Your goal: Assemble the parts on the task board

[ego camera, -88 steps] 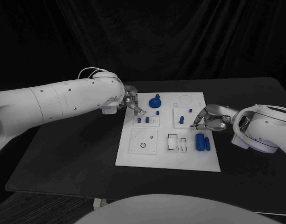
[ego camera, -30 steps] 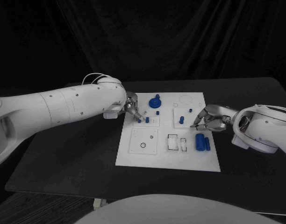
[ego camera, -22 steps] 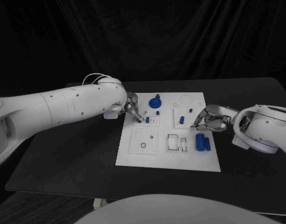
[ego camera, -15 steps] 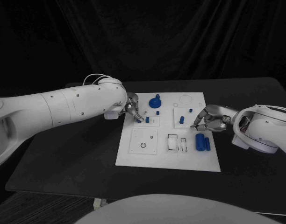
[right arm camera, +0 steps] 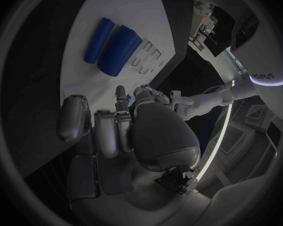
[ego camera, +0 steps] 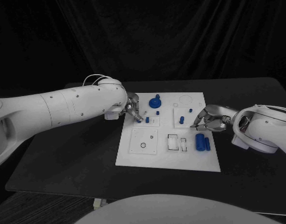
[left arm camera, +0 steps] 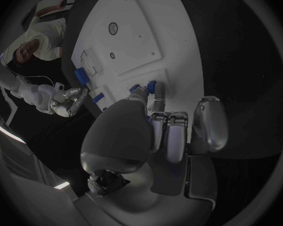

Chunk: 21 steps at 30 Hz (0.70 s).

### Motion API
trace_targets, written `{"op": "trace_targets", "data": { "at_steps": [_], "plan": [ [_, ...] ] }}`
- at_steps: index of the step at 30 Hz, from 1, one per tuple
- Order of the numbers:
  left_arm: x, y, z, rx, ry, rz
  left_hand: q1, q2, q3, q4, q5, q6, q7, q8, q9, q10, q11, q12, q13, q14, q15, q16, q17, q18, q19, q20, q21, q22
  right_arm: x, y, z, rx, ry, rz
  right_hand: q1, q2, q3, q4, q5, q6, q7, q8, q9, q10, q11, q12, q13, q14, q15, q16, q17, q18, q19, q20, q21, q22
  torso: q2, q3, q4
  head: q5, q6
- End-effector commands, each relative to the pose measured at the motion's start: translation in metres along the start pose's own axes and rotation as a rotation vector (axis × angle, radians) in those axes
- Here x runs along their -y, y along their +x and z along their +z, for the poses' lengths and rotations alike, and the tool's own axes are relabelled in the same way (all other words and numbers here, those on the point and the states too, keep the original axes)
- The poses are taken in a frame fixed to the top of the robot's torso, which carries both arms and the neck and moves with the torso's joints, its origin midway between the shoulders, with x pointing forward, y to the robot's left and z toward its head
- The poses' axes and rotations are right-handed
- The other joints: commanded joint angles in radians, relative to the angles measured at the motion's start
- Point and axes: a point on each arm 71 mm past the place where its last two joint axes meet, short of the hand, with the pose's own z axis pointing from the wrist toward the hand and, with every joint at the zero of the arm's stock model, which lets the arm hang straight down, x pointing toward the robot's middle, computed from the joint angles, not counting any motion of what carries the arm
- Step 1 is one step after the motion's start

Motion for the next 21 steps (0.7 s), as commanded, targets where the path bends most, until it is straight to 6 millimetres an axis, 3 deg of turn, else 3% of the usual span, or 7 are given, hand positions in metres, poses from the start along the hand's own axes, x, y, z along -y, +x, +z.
{"op": "trace_targets", "data": {
  "at_steps": [1,4,8,21],
  "plan": [
    [0.0012,0.0027,0.0006,-0.002,0.016,-0.003,-0.003,-0.031,0.158,-0.125,0.011,0.013,0.003,0.008,0.008,0.046,-0.007,0.001,0.192,0.103,-0.009,0.003,0.263,-0.002,0.003,-0.005,0.001,0.174,0.0005,0.0018,0.0002,-0.011,0.009,-0.001,0.064,0.05,0.002,-0.004,0.007,0.001,-0.001,-0.004,-0.001,-0.003,-0.007,-0.005,-0.075,0.04,-0.007,-0.007,0.045,0.01,-0.009,-0.001,-0.005,0.155,0.0,-0.0001,0.0001,0.002,0.0],
    [0.001,0.0029,0.0005,-0.001,0.012,-0.004,-0.033,-0.063,0.244,-0.147,0.015,0.016,0.004,0.016,0.021,0.05,-0.007,0.003,0.194,0.103,-0.008,0.003,0.263,-0.003,0.007,-0.004,0.004,0.175,0.0005,0.0018,0.0001,-0.011,0.009,-0.001,0.065,0.05,0.003,-0.004,0.007,0.0,-0.001,-0.004,-0.001,-0.006,-0.007,-0.007,-0.079,0.038,-0.007,-0.009,0.04,0.011,-0.011,-0.001,-0.011,0.153,0.0,0.0001,0.0,0.003,0.0],
    [0.0007,0.0028,0.0003,0.005,0.007,-0.006,-0.056,-0.083,0.296,-0.168,0.025,0.017,0.005,0.022,0.032,0.053,-0.007,0.004,0.195,0.103,-0.009,0.003,0.263,-0.003,0.01,-0.005,0.006,0.176,0.0006,0.0019,0.0001,-0.012,0.01,-0.001,0.065,0.05,0.003,-0.004,0.007,-0.001,0.0,-0.004,-0.001,-0.007,-0.007,-0.008,-0.081,0.038,-0.007,-0.01,0.038,0.012,-0.013,-0.001,-0.014,0.152,0.0,-0.0001,-0.0003,0.003,0.0],
    [-0.0013,0.0034,-0.0022,0.021,0.004,-0.014,-0.077,-0.101,0.335,-0.19,0.055,0.016,0.006,0.03,0.045,0.052,-0.007,0.002,0.193,0.103,-0.01,0.003,0.263,-0.003,0.011,-0.006,0.005,0.176,0.0019,0.0018,-0.0002,-0.014,0.014,-0.001,0.067,0.05,0.007,-0.005,0.008,-0.003,0.001,-0.006,-0.002,-0.023,-0.005,-0.021,-0.105,0.027,-0.006,-0.026,0.01,0.018,-0.026,0.0,-0.042,0.144,0.0,-0.0001,0.0001,0.001,0.0]
  ]
}}
